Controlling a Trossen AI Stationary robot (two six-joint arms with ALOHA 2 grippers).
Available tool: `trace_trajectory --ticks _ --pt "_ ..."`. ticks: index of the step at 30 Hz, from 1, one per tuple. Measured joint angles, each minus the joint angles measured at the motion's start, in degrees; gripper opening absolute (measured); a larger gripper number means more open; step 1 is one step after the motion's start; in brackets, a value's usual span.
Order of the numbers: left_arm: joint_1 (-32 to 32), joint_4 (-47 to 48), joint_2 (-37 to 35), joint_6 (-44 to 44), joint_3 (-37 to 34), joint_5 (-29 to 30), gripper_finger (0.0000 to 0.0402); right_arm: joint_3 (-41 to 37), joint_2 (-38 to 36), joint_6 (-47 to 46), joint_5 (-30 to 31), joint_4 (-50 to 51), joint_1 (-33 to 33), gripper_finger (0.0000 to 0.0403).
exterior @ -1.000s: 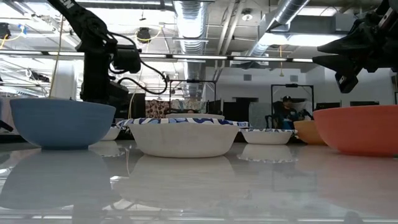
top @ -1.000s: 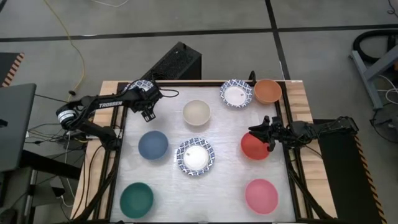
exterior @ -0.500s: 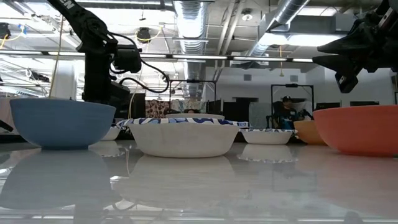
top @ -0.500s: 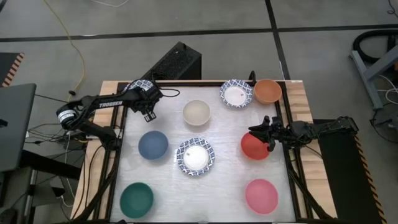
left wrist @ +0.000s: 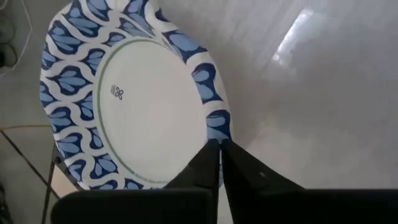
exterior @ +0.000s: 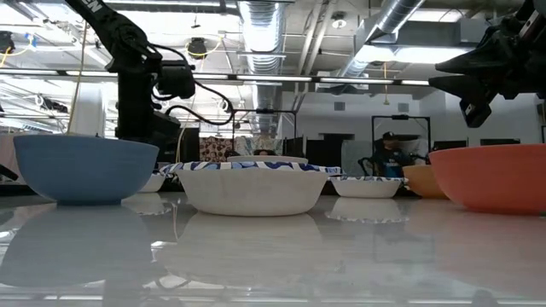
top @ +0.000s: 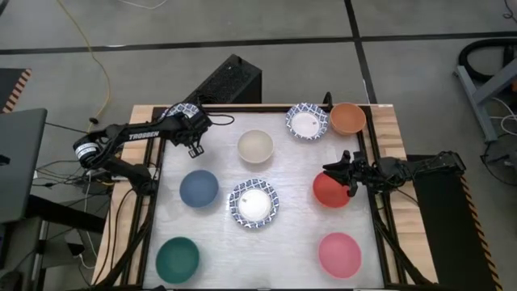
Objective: Nest bowls inside each other by size order
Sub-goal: Stack the top left white blue bowl into the center white blue bowl
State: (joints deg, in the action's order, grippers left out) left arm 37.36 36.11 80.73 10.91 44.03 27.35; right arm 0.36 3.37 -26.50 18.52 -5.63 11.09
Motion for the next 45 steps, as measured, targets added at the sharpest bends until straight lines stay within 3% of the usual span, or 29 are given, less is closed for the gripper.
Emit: trace_trajectory --ticks 6,17,21,31,45 --pt "-1.49 1.15 0.0 3.85 0.0 -0.13 0.0064 0.0 -0.01 0.0 0.0 0.01 0.01 0.0139" --pt "-4.21 1.35 0.0 5.12 -0.06 -1.28 0.0269 0.0 0.0 0.0 0.0 0.0 0.0 0.0139" --pt "-4.18 -0.56 0.0 4.31 -1.99 3.62 0.0309 0.0 0.0 0.02 0.0 0.02 0.02 0.0139" --pt "-4.04 -2.82 0.0 4.93 -3.85 7.57 0.0299 0.0 0.0 0.02 0.0 0.01 0.0 0.0139" --pt "-1.33 -3.46 5.37 4.93 -2.67 6.98 0.022 0.0 0.0 0.02 0.0 0.02 0.01 0.0139"
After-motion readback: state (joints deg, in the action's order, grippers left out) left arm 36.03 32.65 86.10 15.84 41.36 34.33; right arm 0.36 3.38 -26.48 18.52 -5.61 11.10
